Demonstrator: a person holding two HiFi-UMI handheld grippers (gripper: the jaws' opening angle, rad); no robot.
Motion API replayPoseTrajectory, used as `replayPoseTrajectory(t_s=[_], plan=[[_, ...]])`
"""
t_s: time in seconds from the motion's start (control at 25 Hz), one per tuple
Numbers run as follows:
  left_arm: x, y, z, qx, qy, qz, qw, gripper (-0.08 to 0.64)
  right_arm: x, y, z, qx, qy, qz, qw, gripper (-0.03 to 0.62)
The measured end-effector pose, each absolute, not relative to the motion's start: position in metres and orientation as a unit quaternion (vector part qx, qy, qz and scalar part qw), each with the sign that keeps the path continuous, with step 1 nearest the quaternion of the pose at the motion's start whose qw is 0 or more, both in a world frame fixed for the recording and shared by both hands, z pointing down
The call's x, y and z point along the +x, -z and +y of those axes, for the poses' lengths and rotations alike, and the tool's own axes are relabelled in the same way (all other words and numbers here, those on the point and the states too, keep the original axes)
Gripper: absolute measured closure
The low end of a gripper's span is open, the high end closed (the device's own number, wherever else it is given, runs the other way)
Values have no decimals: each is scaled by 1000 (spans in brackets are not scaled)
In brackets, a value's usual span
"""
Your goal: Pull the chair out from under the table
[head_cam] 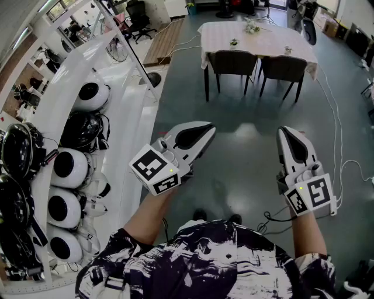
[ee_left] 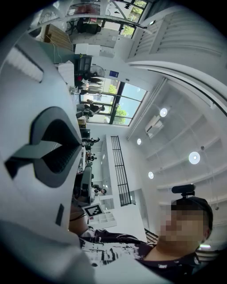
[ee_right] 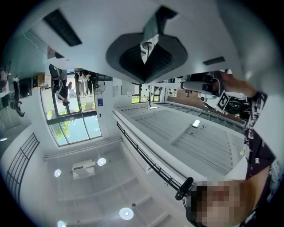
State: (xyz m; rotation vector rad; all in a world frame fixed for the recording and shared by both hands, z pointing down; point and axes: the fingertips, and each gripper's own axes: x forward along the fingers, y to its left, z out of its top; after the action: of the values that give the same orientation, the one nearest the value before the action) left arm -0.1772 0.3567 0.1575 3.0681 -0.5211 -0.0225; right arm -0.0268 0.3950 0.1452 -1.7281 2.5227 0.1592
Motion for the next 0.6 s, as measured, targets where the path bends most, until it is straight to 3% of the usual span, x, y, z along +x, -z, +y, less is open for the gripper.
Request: replayPoseTrajectory(t_s=[0.6], plan=[[-180,-159,355,985,10,-171,16,554,-24,-145,393,-558,-49,827,51,589]])
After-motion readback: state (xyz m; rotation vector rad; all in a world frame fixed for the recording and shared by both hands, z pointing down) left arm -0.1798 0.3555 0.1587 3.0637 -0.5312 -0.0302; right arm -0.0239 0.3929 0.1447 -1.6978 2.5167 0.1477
